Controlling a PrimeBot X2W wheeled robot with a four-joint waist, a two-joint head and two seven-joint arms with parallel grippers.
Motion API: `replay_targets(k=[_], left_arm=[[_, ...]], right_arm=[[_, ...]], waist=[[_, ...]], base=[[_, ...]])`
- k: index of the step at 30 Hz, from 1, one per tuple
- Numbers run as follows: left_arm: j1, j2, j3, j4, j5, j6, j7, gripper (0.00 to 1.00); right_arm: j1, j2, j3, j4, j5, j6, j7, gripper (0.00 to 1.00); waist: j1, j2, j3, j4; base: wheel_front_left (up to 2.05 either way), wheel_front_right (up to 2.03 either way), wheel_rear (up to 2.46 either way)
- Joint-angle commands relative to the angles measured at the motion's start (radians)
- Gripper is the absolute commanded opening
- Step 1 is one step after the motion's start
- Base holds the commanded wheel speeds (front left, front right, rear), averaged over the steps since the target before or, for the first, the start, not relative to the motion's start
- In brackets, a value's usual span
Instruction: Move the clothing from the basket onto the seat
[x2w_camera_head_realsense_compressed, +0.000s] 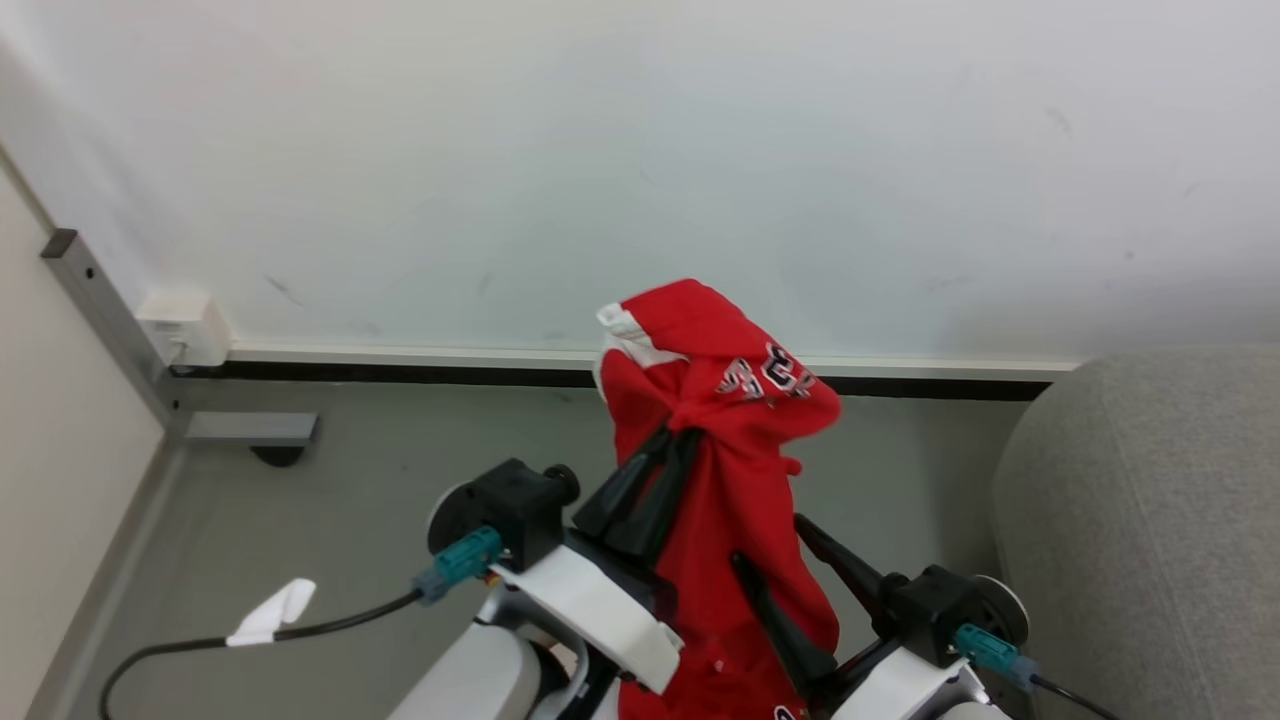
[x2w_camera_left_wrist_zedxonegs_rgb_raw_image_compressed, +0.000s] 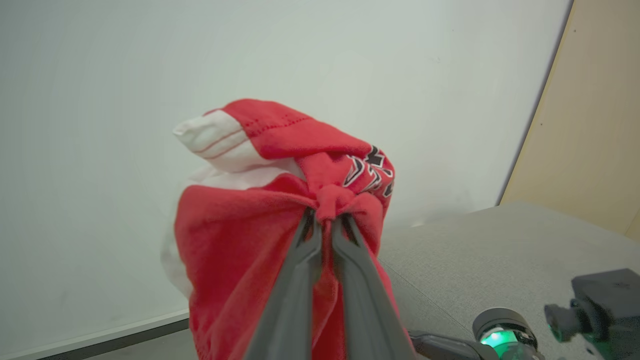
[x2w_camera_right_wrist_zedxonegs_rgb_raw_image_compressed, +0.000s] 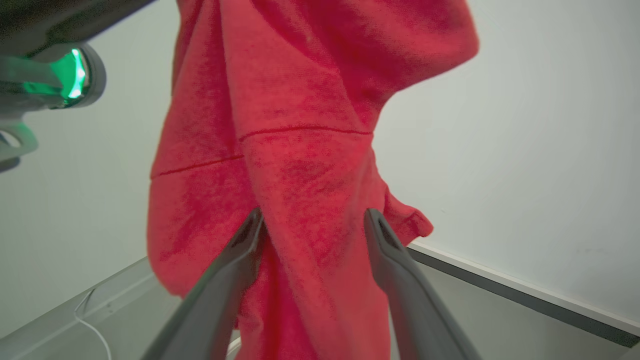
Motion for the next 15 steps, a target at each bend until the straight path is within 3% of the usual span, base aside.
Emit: replay_targets(k=[1, 10, 11, 13, 15], left_arm=[[0.012, 0.0, -0.007, -0.009, -0.007, -0.005, 0.002, 0.0], [0.03, -0.024, -0.07, -0.053, -0.029, -0.016, 0.033, 0.0], [0.032, -0.023, -0.071, -0.055, -0.029, -0.016, 0.036, 0.0], [0.035, -0.021, -0.074, -0.057, -0.031, -0.015, 0.038, 0.0], [0.039, -0.016, -0.076, -0.055, -0.031, -0.011, 0.042, 0.0]], right_arm=[[-0.025, 0.004, 0.011, 0.021, 0.011, -0.002, 0.0, 1.0], [-0.081, 0.027, 0.041, 0.128, 0.049, -0.002, 0.0, 0.98], [-0.079, 0.028, 0.038, 0.122, 0.049, -0.002, 0.0, 0.48], [-0.073, 0.028, 0.029, 0.11, 0.048, -0.002, 0.0, 0.0], [-0.061, 0.028, 0.02, 0.097, 0.049, -0.002, 0.0, 0.0]], waist=[[-0.0001, -0.0001, -0.004, 0.018], [-0.0001, -0.0001, -0.011, 0.076], [-0.0001, -0.0001, -0.011, 0.079], [-0.0001, -0.0001, -0.011, 0.084], [-0.0001, -0.0001, -0.012, 0.088]], base=[[0.0, 0.0, 0.0], [0.0, 0.0, 0.0], [0.0, 0.0, 0.0], [0.0, 0.0, 0.0], [0.0, 0.0, 0.0]])
